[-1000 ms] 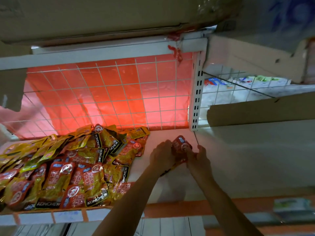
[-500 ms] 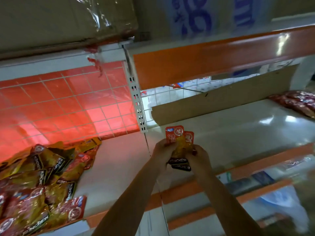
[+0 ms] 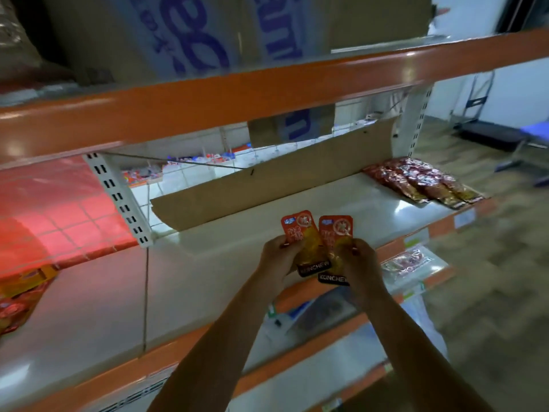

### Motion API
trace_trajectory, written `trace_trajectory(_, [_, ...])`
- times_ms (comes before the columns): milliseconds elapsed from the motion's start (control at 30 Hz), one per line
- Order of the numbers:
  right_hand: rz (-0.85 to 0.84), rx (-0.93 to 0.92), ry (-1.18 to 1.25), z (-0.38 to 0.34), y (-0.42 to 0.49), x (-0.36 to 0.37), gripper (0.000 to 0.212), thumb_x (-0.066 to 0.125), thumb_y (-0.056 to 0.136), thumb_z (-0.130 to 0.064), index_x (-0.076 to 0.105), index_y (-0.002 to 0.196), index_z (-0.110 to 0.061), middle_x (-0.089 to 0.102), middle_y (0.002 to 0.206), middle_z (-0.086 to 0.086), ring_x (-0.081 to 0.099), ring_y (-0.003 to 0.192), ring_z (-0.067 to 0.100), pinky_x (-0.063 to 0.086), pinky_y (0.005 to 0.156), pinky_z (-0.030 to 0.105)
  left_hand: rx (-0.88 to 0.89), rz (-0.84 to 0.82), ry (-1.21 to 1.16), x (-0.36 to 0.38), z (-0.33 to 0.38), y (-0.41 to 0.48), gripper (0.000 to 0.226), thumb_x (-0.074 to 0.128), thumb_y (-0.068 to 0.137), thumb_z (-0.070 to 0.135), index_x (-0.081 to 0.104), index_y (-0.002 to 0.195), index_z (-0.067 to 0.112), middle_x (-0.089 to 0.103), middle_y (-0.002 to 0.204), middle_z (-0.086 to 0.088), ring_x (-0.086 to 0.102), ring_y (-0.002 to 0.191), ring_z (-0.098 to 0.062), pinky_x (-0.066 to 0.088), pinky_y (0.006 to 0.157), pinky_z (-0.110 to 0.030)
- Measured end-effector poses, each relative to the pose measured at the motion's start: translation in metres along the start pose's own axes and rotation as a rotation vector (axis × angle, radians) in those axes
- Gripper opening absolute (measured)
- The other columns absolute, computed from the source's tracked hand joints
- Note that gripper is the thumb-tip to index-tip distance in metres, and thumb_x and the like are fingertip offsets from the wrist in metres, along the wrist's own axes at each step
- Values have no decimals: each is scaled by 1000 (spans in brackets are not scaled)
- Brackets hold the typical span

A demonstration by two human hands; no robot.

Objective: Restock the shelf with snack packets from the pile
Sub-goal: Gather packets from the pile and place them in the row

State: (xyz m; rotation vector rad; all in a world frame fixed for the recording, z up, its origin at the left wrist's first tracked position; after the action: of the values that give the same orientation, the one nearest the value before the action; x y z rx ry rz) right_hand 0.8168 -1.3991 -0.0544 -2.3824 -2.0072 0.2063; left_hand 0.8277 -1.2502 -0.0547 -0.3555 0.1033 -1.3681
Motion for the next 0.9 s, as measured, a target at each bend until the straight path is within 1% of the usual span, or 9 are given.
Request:
trace_trajectory(67, [62, -17, -44, 3, 12, -21, 11, 53, 91, -13, 62, 97, -11, 63, 80, 5, 62, 66, 15, 49, 46, 22, -18, -11, 3, 21, -2, 7, 19, 62, 91, 12, 66, 109, 7, 71, 100, -13, 70, 79, -21, 57, 69, -29])
trace_trajectory(133, [104, -26, -97, 6, 24, -40, 16, 52, 92, -17, 64, 99, -9, 64, 82, 7, 62, 74, 21, 49, 56, 26, -23, -29, 23, 39, -4, 14, 13, 60, 93, 11, 66, 104, 11, 71, 103, -13, 69, 91, -25, 56, 82, -35])
trace_trajectory(200, [126, -29, -104, 7, 36, -55, 18, 50, 93, -17, 64, 95, -6, 65, 86, 13, 63, 83, 31, 51, 69, 38, -21, -54, 36, 57, -4, 23, 10, 60, 93, 11, 66, 101, 13, 70, 104, -11, 68, 94, -25, 55, 84, -35])
trace_trajectory(300, [170, -15, -118, 8, 58, -75, 19, 48, 92, -15, 63, 89, -3, 65, 87, 19, 63, 86, 38, 51, 78, 50, -23, -70, 35, 81, -4, 41, 9, 61, 92, 9, 64, 97, 15, 70, 103, -10, 68, 91, -21, 57, 76, -29])
trace_trajectory(367, [194, -2, -118, 8, 75, -87, 17, 48, 90, -12, 64, 93, -5, 67, 89, 16, 65, 84, 35, 55, 78, 50, -28, -71, 42, 98, -2, 55, 8, 61, 91, 9, 65, 97, 14, 70, 99, -8, 68, 85, -16, 55, 66, -22])
trace_trajectory(467, [236, -9, -142, 6, 107, -102, 18, 49, 89, -9, 64, 99, -6, 68, 93, 14, 67, 81, 29, 58, 74, 44, -27, -81, 72, 125, 3, 81, 8, 62, 91, 10, 65, 97, 14, 69, 89, -3, 66, 74, -10, 52, 56, -17])
trace_trajectory(633, [286, -43, -188, 0, 165, -122, 16, 52, 90, -10, 61, 103, -6, 67, 97, 14, 65, 85, 30, 55, 80, 50, -49, -79, 70, 164, 17, 131, 5, 64, 90, 15, 65, 90, 19, 70, 97, -5, 67, 83, -13, 54, 67, -23])
trace_trajectory(767, [325, -36, -178, 3, 203, -136, 16, 56, 91, -14, 60, 106, -10, 67, 100, 12, 65, 86, 28, 55, 80, 49, -51, -101, 128, 189, 16, 158, 8, 63, 92, 15, 65, 87, 21, 70, 91, -2, 67, 79, -11, 53, 61, -19])
trace_trajectory(900, [352, -20, -197, 7, 236, -153, 31, 58, 90, -21, 55, 120, -12, 65, 107, 7, 64, 92, 26, 55, 81, 46, -56, -103, 152, 212, 10, 178, 14, 65, 90, 12, 67, 78, 20, 70, 79, 1, 65, 70, -8, 52, 57, -17])
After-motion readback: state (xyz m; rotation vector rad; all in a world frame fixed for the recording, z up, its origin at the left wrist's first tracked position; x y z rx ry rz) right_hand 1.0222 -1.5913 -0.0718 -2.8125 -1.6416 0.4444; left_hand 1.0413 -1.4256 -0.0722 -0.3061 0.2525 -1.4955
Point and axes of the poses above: each hand's wrist, its own y-axis towards the middle knuckle, its own x-axis out of the palm, z = x × y, the point moved 1 cm from there along y, towards the middle knuckle
